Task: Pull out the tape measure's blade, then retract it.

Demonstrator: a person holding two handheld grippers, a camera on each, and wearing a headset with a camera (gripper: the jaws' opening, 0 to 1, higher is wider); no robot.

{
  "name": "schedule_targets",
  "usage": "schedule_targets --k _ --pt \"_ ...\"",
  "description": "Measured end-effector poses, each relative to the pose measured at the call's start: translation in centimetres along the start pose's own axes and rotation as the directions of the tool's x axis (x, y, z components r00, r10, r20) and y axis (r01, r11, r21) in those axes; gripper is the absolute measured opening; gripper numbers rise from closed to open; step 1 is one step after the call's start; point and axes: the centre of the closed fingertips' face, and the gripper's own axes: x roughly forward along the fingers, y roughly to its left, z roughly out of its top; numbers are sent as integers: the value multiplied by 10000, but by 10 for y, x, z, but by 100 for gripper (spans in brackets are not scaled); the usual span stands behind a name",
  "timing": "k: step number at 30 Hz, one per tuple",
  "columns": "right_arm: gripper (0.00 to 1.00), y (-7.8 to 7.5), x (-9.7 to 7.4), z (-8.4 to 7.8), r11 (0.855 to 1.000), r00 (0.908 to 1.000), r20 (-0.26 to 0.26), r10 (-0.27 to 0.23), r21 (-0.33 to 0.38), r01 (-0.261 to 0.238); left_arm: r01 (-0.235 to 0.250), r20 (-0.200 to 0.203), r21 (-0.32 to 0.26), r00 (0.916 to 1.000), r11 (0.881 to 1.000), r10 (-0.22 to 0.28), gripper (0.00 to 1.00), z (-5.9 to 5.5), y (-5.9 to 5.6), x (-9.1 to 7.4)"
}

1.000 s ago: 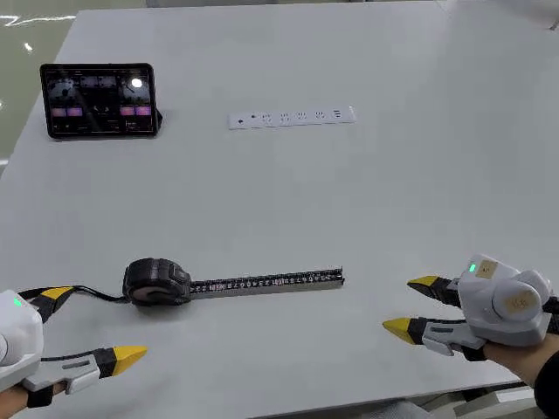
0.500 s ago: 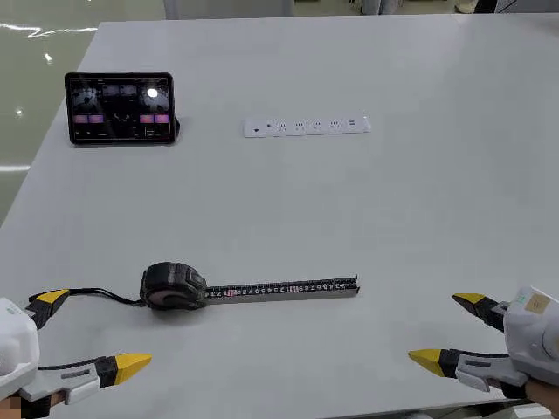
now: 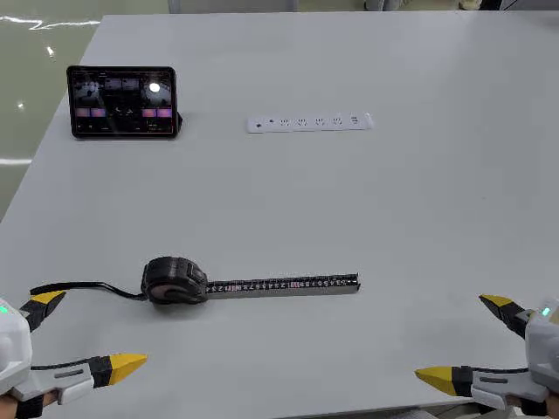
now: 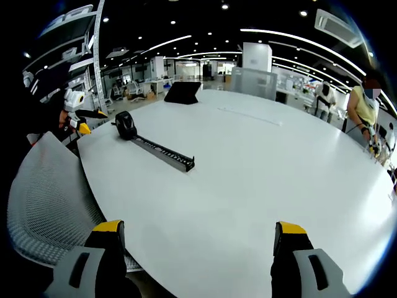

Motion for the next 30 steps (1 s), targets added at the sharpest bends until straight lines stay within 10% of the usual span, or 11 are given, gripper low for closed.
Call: schedule_targets --k 30 --pt "99 -4 -17 2 9997 9998 -61 -198 -115 197 -244 -371 -163 9990 9996 238 99 -1 5 -2"
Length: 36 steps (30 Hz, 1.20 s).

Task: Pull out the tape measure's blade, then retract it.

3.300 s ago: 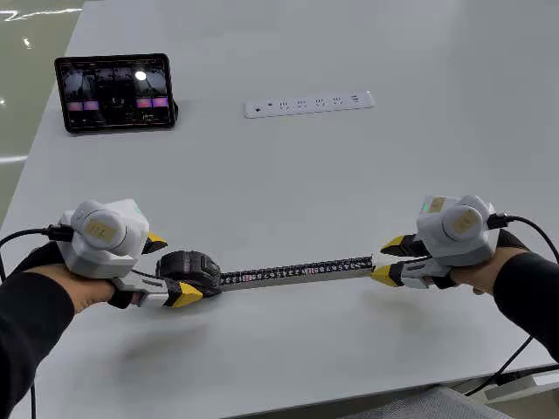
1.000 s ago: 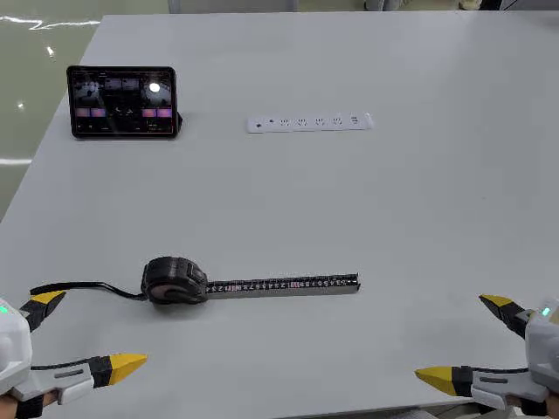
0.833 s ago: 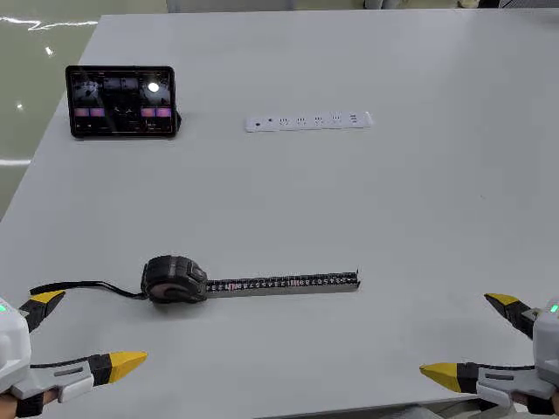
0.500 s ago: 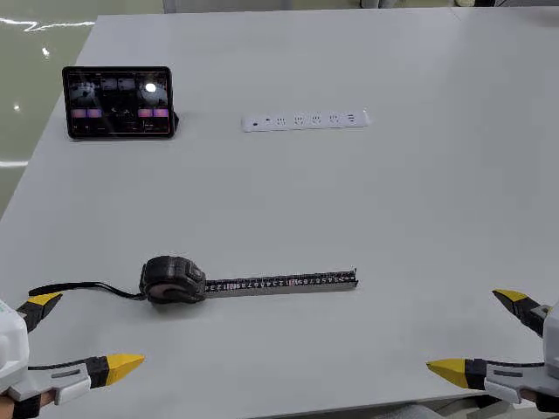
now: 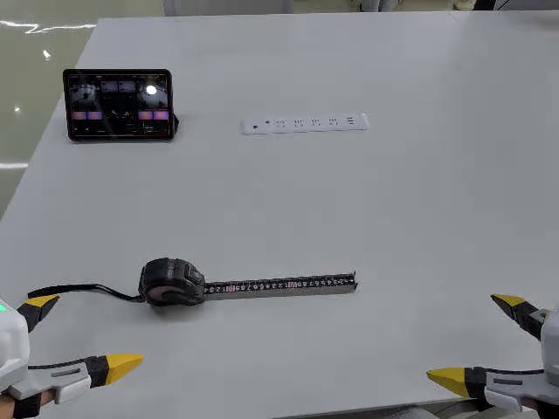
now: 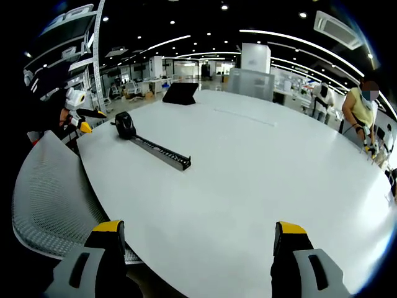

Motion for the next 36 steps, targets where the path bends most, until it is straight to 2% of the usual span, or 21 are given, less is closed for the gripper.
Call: schedule_targets --k 4,6,9,15,17,20,25,29,31,36 --pt "99 1 -1 2 10000 10000 -11 54 -1 -54 -8 155 -108 9999 9999 10 99 6 3 -1" --pt "99 2 -1 1 9999 9998 -194 110 -95 -112 -247 140 -215 9996 9995 250 99 7 8 -1" --pt "99 2 -2 6 9997 9996 -247 99 -228 -105 -320 209 -364 9992 9988 328 99 12 10 -1" --pt "99 -4 -3 19 9991 9992 -382 112 -401 -128 -316 351 -498 9988 9983 334 99 24 7 0" --pt "99 -4 -2 25 9986 9990 -399 211 -480 -230 -426 379 -334 9983 9985 439 99 28 7 1" --pt "99 -7 2 34 9956 9982 -477 372 -844 -411 -392 452 -403 9981 9984 410 99 35 3 4" --pt "99 -8 8 46 9863 9951 -791 594 -1488 -707 -325 520 -451 9980 9985 348 99 44 -1 11" --pt "99 -10 15 52 9772 9917 -1031 767 -1899 -953 -374 358 -277 9986 9989 384 99 47 -6 17" --pt "99 -9 18 56 9681 9899 -1117 872 -2248 -1106 -379 337 -402 9987 9985 392 99 49 -9 20" --pt "99 -7 25 64 9548 9837 -1380 1151 -2579 -1479 -425 412 -752 9981 9963 457 99 54 -13 26"
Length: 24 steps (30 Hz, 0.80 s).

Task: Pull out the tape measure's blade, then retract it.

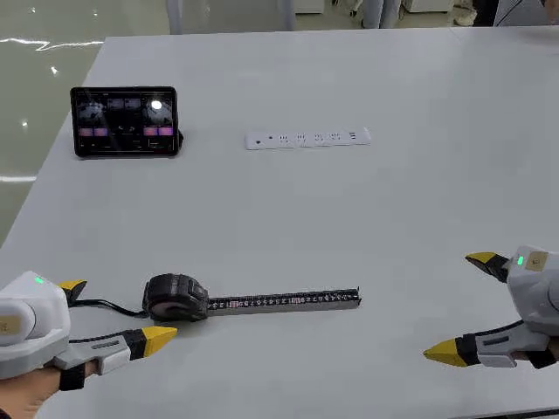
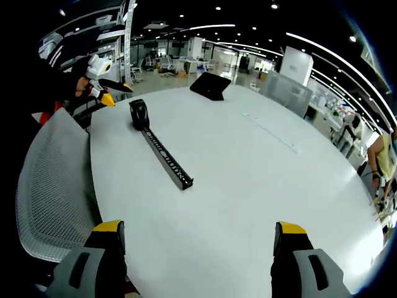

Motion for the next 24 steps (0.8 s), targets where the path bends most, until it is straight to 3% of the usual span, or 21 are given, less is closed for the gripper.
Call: schedule_targets --k 5,11,16,24 --pt "99 -1 9 8 9987 9993 -150 333 -381 -339 -29 85 -311 10000 9995 32 99 4 -5 7" --pt "99 -8 17 19 9962 9988 -184 451 -733 -464 -123 174 -222 9998 9997 127 99 11 -11 15" --pt "99 -16 26 23 9961 9982 -155 584 -647 -593 -312 257 -452 9991 9985 323 99 17 -13 22" --pt "99 -17 36 28 9920 9955 -307 891 -872 -915 -395 102 -374 9991 9985 399 99 19 -16 33"
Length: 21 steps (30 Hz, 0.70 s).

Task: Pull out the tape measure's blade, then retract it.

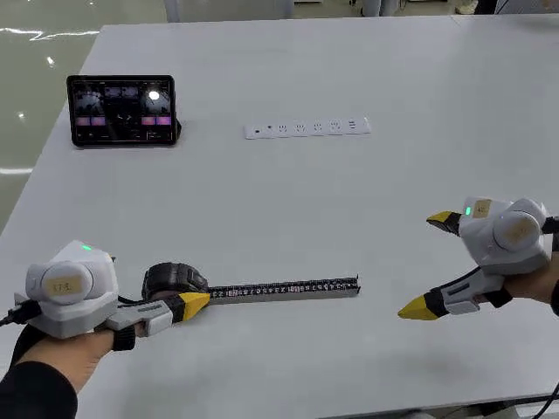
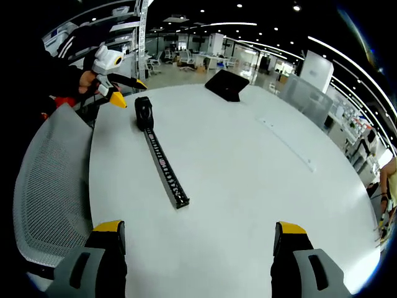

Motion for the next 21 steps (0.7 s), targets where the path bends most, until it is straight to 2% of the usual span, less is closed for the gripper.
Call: schedule_targets --k 5,11,15,18,21 --pt "99 -4 10 1 9998 9998 -43 176 -102 -177 -214 -71 217 9997 9995 216 99 1 -5 7" --pt "99 -3 18 9 9987 9991 -128 417 -274 -420 -289 -4 -186 9996 9994 289 99 4 -9 14" --pt "99 -2 23 12 9972 9981 -217 584 -447 -593 -332 92 58 9994 9994 332 99 3 -15 18" --pt "99 -2 28 12 9957 9972 -354 652 -630 -674 -613 6 266 9981 9978 613 99 -2 -12 22" --pt "99 0 31 14 9940 9961 -396 789 -725 -816 -760 88 14 9971 9971 760 99 -3 -11 23"
